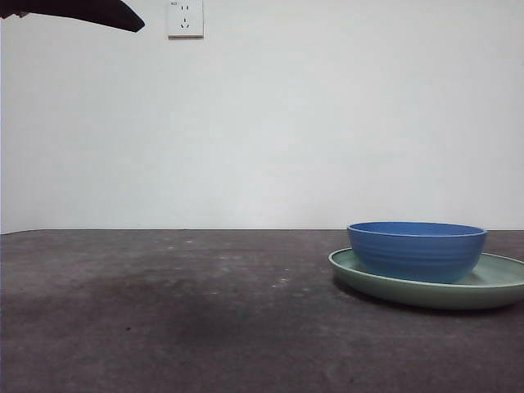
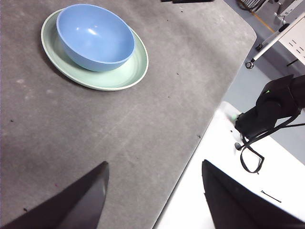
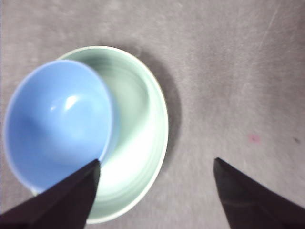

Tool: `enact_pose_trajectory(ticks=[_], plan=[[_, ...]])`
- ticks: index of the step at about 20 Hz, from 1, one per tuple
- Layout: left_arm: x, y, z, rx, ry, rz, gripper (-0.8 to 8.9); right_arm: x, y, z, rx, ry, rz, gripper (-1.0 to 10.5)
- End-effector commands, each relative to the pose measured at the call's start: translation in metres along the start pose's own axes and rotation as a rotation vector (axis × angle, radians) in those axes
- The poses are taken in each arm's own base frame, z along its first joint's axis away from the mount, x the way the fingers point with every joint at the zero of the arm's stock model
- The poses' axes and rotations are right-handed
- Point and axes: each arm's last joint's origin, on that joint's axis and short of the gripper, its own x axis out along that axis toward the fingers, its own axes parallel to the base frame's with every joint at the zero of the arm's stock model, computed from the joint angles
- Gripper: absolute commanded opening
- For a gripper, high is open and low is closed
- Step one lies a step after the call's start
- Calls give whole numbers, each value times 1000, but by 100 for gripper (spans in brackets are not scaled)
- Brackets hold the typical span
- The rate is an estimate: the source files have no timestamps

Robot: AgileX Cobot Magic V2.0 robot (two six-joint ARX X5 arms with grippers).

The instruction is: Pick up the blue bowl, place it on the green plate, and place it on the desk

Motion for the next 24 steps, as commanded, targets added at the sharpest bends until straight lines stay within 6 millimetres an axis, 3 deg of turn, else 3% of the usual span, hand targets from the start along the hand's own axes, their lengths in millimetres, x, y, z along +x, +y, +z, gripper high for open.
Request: enact_pose_trajectory(ticks=[1, 7, 11, 14, 17, 20, 22, 24], plan=[[1, -1, 3, 24, -6, -11, 312, 22, -6, 6, -21, 47, 8, 350], [1, -1, 3, 21, -5, -11, 312, 70, -14, 8, -19, 134, 10, 301], [1, -1, 3, 21, -5, -11, 312, 89, -16, 8, -27, 155, 13, 263], [1, -1, 3, 20, -5, -11, 312, 98, -16, 8, -33, 158, 13, 259], [1, -1, 3, 20, -5, -11, 312, 104, -18, 8, -32, 163, 12, 140], [1, -1, 3, 14, -3, -11, 312, 108, -20, 7, -30, 169, 7, 131], [1, -1, 3, 12, -3, -11, 312, 108, -20, 9, -34, 155, 9, 10], [1, -1, 3, 13, -3, -11, 312, 108, -20, 9, -36, 152, 10, 8]])
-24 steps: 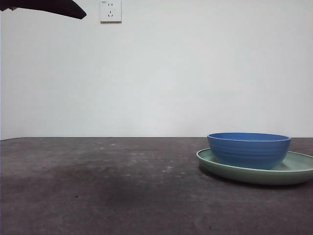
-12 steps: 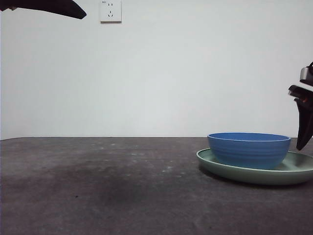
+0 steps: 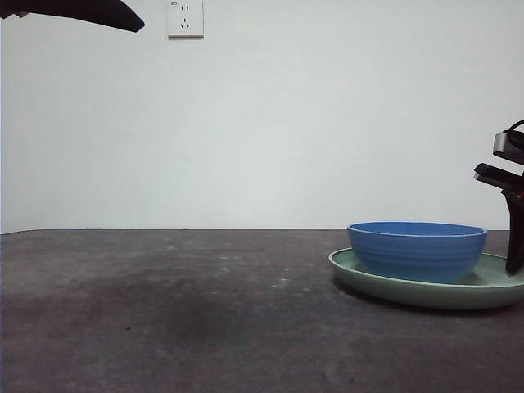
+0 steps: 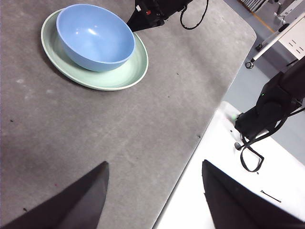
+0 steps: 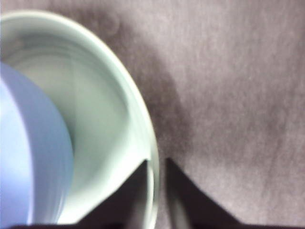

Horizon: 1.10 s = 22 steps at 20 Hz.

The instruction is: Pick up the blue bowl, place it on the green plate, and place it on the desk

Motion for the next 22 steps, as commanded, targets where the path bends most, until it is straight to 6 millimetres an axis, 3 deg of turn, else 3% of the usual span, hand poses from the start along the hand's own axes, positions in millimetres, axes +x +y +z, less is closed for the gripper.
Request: enact_pose_trajectory(ticks=[1, 8, 17, 22], plan=[[1, -1, 3, 14, -5, -11, 312, 3, -1, 2, -14, 1, -4, 8], [1, -1, 0, -5, 23, -9, 312, -1, 1, 2, -5, -8, 34, 8], [1, -1, -1, -2, 26, -9, 312, -47, 22, 6, -7, -151, 145, 8], [1, -1, -1, -2, 26, -9, 312, -60, 36, 6, 8, -182, 238, 8]])
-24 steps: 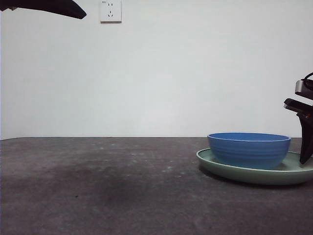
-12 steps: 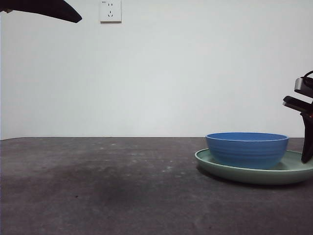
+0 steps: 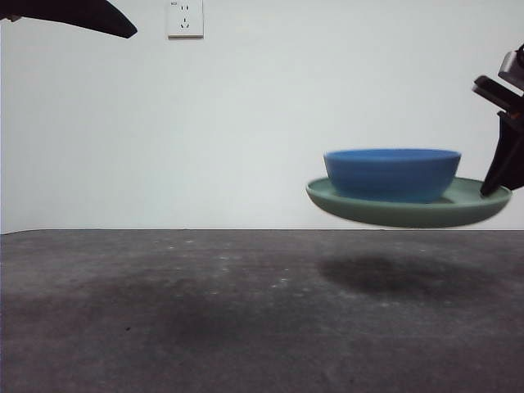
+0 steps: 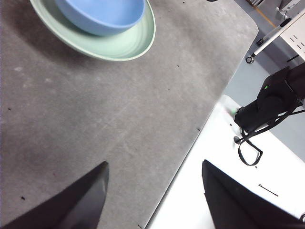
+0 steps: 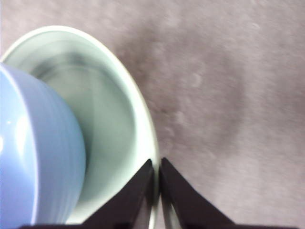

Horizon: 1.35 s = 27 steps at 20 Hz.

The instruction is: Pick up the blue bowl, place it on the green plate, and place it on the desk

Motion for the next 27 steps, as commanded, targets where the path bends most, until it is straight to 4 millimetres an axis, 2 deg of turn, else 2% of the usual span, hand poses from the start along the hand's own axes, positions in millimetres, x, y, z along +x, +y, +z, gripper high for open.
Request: enact_pose_trajectory(ticks=[1, 9, 12, 16, 22, 27], plan=[[1, -1, 3, 20, -3, -11, 312, 1, 13, 2, 19, -12, 51, 8], [1, -1, 3, 21, -3, -11, 312, 33, 77, -14, -81, 0, 119, 8], [1, -1, 2, 24, -3, -10, 312, 52, 90, -20, -85, 21, 139, 8], [1, -1, 2, 28, -3, -10, 312, 83, 92, -27, -80, 60, 119, 8], [1, -1, 2, 23, 5, -10, 312, 122, 78, -37, -39, 119, 86, 8], [1, -1, 1, 20, 9, -10, 312, 131, 74, -40, -35, 133, 78, 8]])
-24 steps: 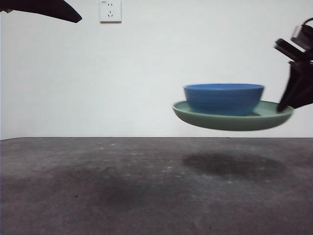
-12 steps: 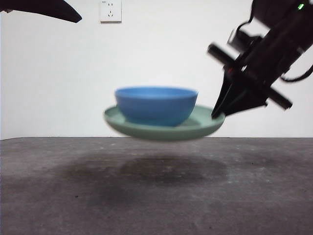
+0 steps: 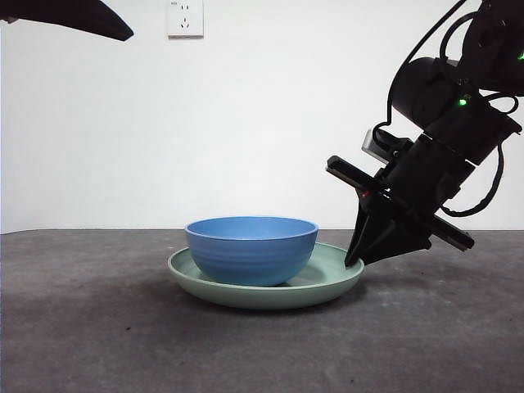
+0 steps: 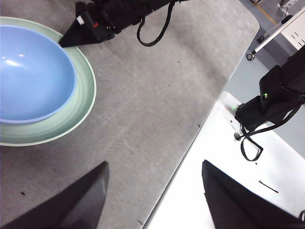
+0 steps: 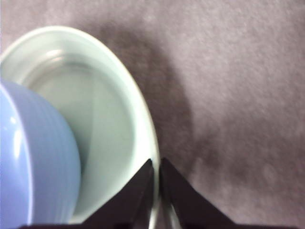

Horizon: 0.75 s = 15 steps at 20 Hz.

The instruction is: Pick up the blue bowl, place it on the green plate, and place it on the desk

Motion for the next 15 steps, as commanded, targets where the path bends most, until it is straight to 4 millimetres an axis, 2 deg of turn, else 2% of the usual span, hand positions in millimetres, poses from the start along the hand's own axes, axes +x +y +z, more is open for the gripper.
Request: enact_pose_trajectory(ticks=[1, 4, 5, 7, 10, 12, 15], plan=[[1, -1, 3, 22, -4, -10, 312, 2, 3, 4, 4, -10, 15, 8], [1, -1, 3, 21, -4, -11, 312, 2, 3, 4, 7, -3, 11, 11], [1, -1, 2, 20, -3, -10, 312, 3, 3, 4, 7, -2, 11, 46], [1, -1, 2, 21, -3, -10, 312, 2, 3, 4, 6, -3, 12, 214], [1, -1, 2, 20, -3, -10, 312, -2, 5, 3, 9, -2, -1, 251], [1, -1, 2, 20, -3, -10, 312, -11, 8, 4, 1, -19, -28, 251], [1, -1, 3, 21, -3, -10, 312, -39, 17, 7, -68, -70, -71, 251]])
